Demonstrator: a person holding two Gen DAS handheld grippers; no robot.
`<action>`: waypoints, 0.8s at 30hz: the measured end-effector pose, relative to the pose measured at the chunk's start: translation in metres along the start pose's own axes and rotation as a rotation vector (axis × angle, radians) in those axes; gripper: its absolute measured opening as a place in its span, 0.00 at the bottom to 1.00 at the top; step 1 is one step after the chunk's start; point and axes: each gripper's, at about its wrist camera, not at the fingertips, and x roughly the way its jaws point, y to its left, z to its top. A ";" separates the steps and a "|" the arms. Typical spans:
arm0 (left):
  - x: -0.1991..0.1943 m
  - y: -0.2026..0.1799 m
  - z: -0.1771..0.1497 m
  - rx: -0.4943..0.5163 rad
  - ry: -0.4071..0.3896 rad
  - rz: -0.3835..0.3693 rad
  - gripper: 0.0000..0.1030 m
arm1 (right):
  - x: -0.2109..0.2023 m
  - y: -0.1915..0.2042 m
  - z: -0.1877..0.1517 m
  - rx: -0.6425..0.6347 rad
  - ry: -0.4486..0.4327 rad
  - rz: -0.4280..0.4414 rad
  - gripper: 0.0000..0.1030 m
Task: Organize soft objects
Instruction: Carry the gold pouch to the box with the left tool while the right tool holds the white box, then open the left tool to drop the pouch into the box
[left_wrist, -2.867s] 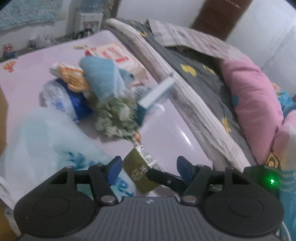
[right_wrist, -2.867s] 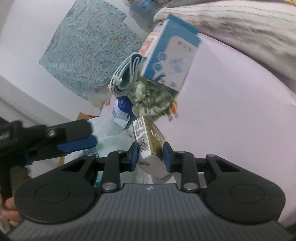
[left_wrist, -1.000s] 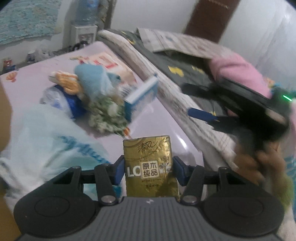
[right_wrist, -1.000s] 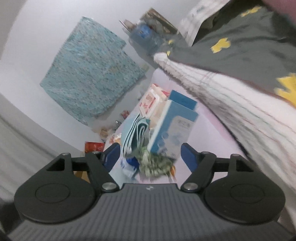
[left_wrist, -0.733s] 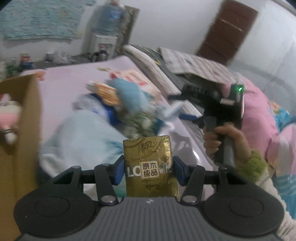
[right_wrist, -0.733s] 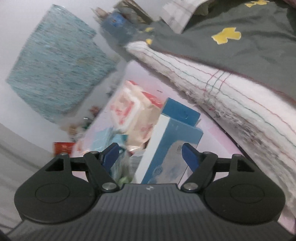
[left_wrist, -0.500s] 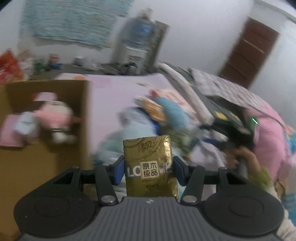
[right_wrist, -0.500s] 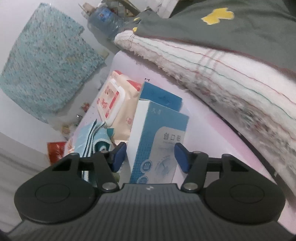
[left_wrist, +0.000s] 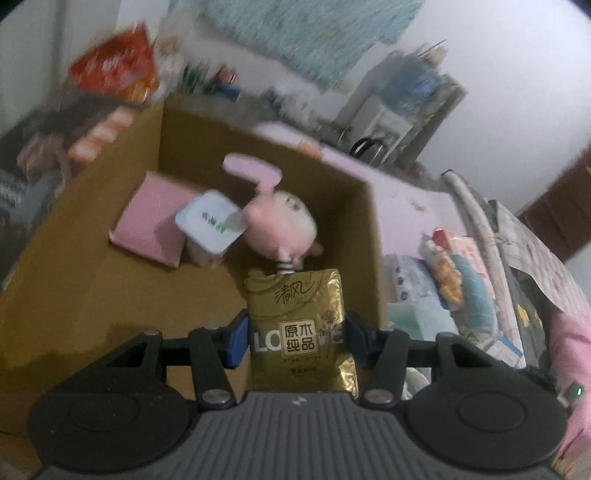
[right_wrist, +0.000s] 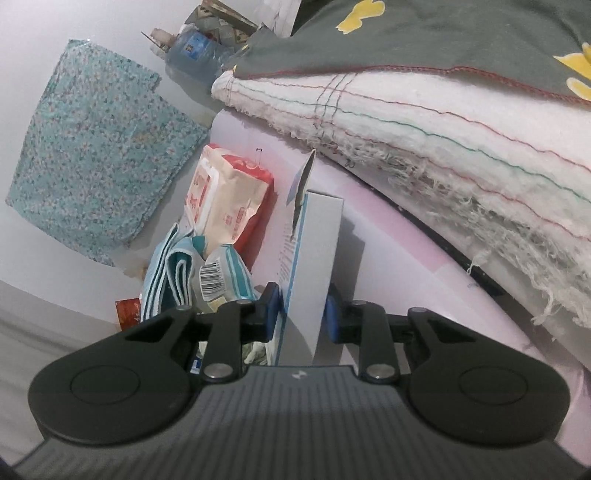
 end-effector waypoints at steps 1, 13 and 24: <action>0.010 0.004 0.005 -0.023 0.029 -0.003 0.53 | 0.001 0.001 0.000 -0.001 -0.001 -0.002 0.24; 0.107 0.040 0.029 -0.250 0.259 0.214 0.54 | 0.002 0.005 -0.004 -0.024 0.006 0.000 0.24; 0.138 0.025 0.033 -0.280 0.250 0.201 0.55 | 0.002 0.000 -0.008 -0.025 0.016 0.028 0.24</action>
